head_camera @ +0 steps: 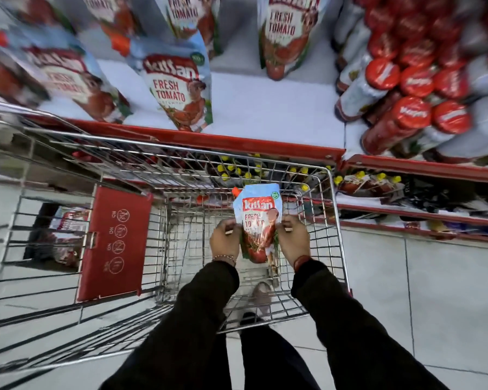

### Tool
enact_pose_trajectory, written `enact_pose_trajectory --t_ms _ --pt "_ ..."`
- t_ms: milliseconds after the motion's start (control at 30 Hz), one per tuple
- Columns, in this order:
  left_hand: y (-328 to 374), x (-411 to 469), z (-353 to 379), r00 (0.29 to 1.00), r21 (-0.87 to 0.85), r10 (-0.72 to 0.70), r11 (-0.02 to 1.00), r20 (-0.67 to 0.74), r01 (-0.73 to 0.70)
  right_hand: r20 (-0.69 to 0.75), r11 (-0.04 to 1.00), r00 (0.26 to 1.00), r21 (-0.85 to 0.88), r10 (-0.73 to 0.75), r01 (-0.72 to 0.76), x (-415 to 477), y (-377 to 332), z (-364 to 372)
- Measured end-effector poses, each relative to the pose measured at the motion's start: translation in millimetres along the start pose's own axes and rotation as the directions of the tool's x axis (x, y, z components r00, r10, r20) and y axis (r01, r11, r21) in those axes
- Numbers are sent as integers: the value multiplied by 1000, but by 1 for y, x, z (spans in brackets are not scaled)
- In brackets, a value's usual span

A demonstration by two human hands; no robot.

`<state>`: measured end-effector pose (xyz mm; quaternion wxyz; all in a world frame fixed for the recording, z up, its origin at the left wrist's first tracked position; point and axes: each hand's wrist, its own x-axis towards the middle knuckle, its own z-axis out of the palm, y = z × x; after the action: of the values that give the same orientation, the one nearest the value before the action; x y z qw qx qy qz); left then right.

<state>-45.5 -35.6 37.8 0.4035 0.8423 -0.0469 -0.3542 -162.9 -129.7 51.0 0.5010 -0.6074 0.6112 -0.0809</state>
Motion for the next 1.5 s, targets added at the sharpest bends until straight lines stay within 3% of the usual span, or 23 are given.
enact_pose_trajectory --t_ms 133,300,467,667,800,1033,1167,1267,1500 --pt "29 -27 -27 986 -127 161 978 -37 -165 -47 990 992 79 -113 117 -28 -30 -19" --pt "69 -51 -51 921 -227 375 893 -104 -389 -174 929 940 179 -295 324 -53 -72 -42" --pt "123 -59 -68 855 -250 501 818 -133 -518 -271 841 879 280 -393 462 -63 -118 -66" --pt "197 -52 -76 778 -247 600 738 -189 -629 -351 755 797 286 -491 591 -52 -175 -101" --pt "235 -40 -70 725 -175 657 704 -207 -688 -394 760 785 262 -478 595 -30 -200 -114" --pt "256 -17 -49 725 -61 660 730 -199 -681 -353 837 854 259 -382 482 8 -207 -114" --pt "245 -6 -45 750 -25 636 759 -183 -650 -316 867 869 205 -380 454 19 -196 -104" --pt "238 -1 -44 763 -23 622 772 -176 -635 -357 869 835 111 -418 482 22 -188 -98" --pt "238 -3 -43 800 -34 583 805 -141 -593 -299 892 875 132 -380 433 18 -188 -99"
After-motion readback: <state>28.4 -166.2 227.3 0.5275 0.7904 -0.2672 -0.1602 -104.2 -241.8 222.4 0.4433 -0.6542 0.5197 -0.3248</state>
